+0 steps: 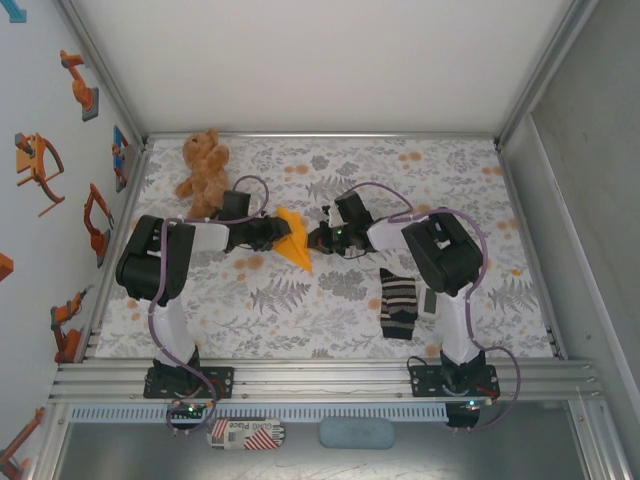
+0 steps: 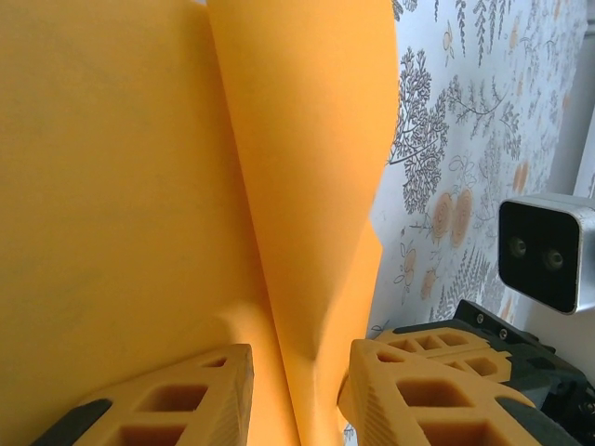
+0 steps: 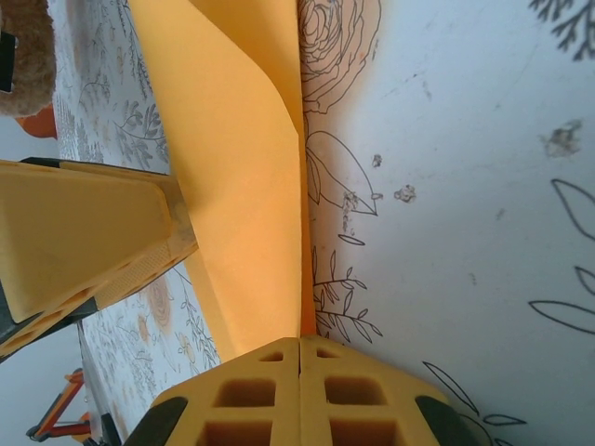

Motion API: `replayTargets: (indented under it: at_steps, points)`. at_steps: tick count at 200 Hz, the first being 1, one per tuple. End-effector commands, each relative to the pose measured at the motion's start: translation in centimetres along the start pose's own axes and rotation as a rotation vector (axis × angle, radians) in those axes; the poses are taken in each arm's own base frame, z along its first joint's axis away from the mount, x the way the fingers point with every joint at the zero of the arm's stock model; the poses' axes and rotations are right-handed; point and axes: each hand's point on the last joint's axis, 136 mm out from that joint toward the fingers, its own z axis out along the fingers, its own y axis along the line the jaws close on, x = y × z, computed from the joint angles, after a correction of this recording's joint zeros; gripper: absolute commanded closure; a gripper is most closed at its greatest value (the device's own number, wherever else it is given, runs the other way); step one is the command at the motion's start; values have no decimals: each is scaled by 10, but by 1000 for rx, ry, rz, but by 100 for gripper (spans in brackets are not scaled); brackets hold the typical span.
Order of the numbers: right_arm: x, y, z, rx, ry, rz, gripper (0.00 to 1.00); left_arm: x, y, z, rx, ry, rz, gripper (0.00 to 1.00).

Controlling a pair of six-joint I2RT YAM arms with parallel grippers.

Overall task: Fold a paper plane with a square sheet of paper (pick it up from the middle)
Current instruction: Fourth fold the wing at the center of the table.

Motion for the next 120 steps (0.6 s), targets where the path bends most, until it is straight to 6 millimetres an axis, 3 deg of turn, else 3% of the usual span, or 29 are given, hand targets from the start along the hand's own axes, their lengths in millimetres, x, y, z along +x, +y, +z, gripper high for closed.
replayTargets:
  at_steps: [1, 64, 120]
  points:
    - [18, -35, 0, 115, 29, 62, 100, 5, 7, -3, -56, 7, -21, 67]
    - [25, -37, 7, 108, 88, 48, 100, 2, 0, 1, -51, 14, 1, 66]
    - [27, -33, 10, 85, 121, 14, 100, 7, 12, 4, -88, 26, -14, 70]
